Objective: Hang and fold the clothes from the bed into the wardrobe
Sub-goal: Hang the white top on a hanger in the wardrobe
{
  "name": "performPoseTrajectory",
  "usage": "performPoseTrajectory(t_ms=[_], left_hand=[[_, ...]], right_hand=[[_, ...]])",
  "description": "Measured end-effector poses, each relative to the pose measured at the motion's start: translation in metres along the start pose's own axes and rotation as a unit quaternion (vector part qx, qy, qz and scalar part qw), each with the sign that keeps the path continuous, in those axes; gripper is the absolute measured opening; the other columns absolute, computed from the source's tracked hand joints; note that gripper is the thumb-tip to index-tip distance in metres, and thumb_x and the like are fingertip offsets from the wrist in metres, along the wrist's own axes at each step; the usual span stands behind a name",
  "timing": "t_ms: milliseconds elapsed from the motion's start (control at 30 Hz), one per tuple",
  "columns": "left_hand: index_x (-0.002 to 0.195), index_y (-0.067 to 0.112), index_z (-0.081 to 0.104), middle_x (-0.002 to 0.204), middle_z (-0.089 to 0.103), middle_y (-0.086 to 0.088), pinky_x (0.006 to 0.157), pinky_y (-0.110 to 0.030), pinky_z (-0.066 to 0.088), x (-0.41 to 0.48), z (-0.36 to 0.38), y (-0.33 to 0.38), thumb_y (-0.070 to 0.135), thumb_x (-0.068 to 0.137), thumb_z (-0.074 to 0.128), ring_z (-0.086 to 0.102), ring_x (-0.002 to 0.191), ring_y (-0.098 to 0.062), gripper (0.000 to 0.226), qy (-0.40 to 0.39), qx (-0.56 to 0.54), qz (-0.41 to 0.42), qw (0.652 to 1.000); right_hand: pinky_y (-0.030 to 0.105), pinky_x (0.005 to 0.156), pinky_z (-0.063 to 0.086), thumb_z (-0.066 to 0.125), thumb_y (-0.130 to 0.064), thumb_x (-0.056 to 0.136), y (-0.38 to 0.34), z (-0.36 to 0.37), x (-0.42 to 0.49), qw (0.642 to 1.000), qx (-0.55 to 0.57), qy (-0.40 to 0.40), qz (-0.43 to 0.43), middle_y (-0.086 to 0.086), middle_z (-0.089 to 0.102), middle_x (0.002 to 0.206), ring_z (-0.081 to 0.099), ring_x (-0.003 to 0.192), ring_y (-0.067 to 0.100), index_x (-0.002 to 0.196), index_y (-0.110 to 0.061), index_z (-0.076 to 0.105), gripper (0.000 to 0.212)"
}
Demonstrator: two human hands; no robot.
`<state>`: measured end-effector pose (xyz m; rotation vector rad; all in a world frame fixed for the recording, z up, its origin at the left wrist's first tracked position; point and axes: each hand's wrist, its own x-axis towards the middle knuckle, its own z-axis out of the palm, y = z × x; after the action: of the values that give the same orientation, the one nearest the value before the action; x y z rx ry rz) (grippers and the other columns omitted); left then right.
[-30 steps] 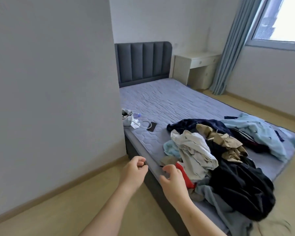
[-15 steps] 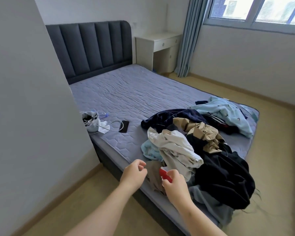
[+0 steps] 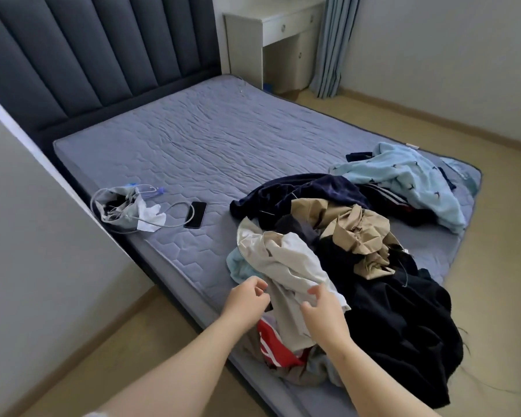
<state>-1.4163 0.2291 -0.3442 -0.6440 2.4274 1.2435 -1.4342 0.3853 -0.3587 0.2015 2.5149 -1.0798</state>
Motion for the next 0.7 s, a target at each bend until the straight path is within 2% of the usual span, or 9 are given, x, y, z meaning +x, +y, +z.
performPoseTrajectory(t_ms=[100, 200, 333, 433, 467, 533, 567, 600, 700], left_hand=[[0.110, 0.026, 0.054, 0.098, 0.053, 0.010, 0.063, -0.019, 0.038, 0.035, 0.021, 0.010, 0.021, 0.089, 0.048, 0.049, 0.080, -0.002, 0.023, -0.005, -0.020, -0.042, 0.999], [0.109, 0.024, 0.056, 0.100, 0.055, 0.008, 0.068, -0.020, 0.040, 0.060, 0.039, 0.014, 0.018, 0.089, 0.048, 0.053, 0.086, -0.009, 0.022, -0.010, -0.050, -0.095, 0.994], [0.096, 0.027, 0.055, 0.098, 0.057, 0.007, 0.067, -0.020, 0.042, 0.078, 0.050, 0.013, 0.018, 0.088, 0.048, 0.057, 0.088, -0.012, 0.014, -0.011, -0.095, -0.153, 0.984], [0.084, 0.030, 0.053, 0.087, 0.058, 0.009, 0.066, -0.023, 0.043, 0.084, 0.050, 0.011, 0.019, 0.088, 0.048, 0.057, 0.084, -0.013, 0.013, -0.008, -0.124, -0.188, 0.974], [0.083, 0.030, 0.053, 0.085, 0.057, 0.009, 0.065, -0.023, 0.043, 0.085, 0.048, 0.011, 0.019, 0.088, 0.047, 0.057, 0.083, -0.013, 0.014, -0.006, -0.127, -0.195, 0.973], [0.084, 0.030, 0.053, 0.086, 0.056, 0.009, 0.064, -0.023, 0.043, 0.085, 0.042, 0.010, 0.019, 0.089, 0.046, 0.057, 0.085, -0.013, 0.015, -0.002, -0.135, -0.204, 0.970], [0.084, 0.030, 0.053, 0.086, 0.056, 0.009, 0.063, -0.022, 0.044, 0.085, 0.040, 0.009, 0.019, 0.090, 0.045, 0.057, 0.084, -0.013, 0.015, -0.001, -0.144, -0.208, 0.967], [0.083, 0.029, 0.053, 0.087, 0.056, 0.009, 0.063, -0.021, 0.044, 0.085, 0.037, 0.009, 0.019, 0.090, 0.044, 0.057, 0.083, -0.012, 0.015, 0.000, -0.155, -0.213, 0.965], [0.090, 0.026, 0.054, 0.094, 0.057, 0.004, 0.064, -0.023, 0.046, 0.083, 0.028, 0.013, 0.023, 0.093, 0.043, 0.057, 0.085, -0.012, 0.012, 0.003, -0.219, -0.233, 0.947]], right_hand=[[0.032, 0.077, 0.039, 0.046, -0.022, 0.087, 0.012, -0.005, 0.045, 0.997, -0.082, -0.010, 0.004, 0.001, 0.044, 0.134, 0.045, 0.115, 0.024, 0.129, -0.021, 0.044, 0.042], [0.033, 0.084, 0.035, 0.049, -0.029, 0.085, 0.024, -0.004, 0.077, 0.986, -0.164, -0.040, 0.012, -0.004, 0.035, 0.141, 0.037, 0.122, 0.026, 0.136, -0.027, 0.035, 0.053], [0.039, 0.095, 0.036, 0.055, -0.036, 0.083, 0.038, 0.004, 0.102, 0.970, -0.227, -0.080, 0.022, -0.004, 0.021, 0.149, 0.032, 0.128, 0.029, 0.141, -0.031, 0.018, 0.069], [0.039, 0.097, 0.035, 0.056, -0.036, 0.086, 0.043, 0.011, 0.113, 0.958, -0.274, -0.076, 0.045, 0.001, 0.026, 0.149, 0.036, 0.127, 0.029, 0.144, -0.026, 0.011, 0.074], [0.038, 0.095, 0.035, 0.053, -0.032, 0.088, 0.044, 0.013, 0.116, 0.957, -0.279, -0.060, 0.054, 0.002, 0.037, 0.143, 0.041, 0.123, 0.028, 0.142, -0.024, 0.019, 0.064], [0.036, 0.088, 0.034, 0.044, -0.024, 0.090, 0.041, 0.016, 0.120, 0.960, -0.276, -0.025, 0.045, -0.001, 0.058, 0.105, 0.051, 0.104, 0.025, 0.117, -0.024, 0.046, 0.028], [0.035, 0.085, 0.033, 0.040, -0.022, 0.090, 0.037, 0.017, 0.121, 0.964, -0.265, -0.013, 0.033, -0.003, 0.056, 0.083, 0.052, 0.095, 0.024, 0.103, -0.023, 0.052, 0.017], [0.035, 0.081, 0.031, 0.038, -0.022, 0.092, 0.034, 0.018, 0.122, 0.969, -0.246, -0.006, 0.018, -0.005, 0.050, 0.073, 0.052, 0.090, 0.025, 0.093, -0.020, 0.054, 0.016], [0.034, 0.074, 0.034, 0.041, -0.026, 0.095, 0.017, 0.023, 0.119, 0.985, -0.166, -0.003, -0.057, -0.004, 0.047, 0.084, 0.051, 0.091, 0.024, 0.087, -0.013, 0.056, 0.022]])
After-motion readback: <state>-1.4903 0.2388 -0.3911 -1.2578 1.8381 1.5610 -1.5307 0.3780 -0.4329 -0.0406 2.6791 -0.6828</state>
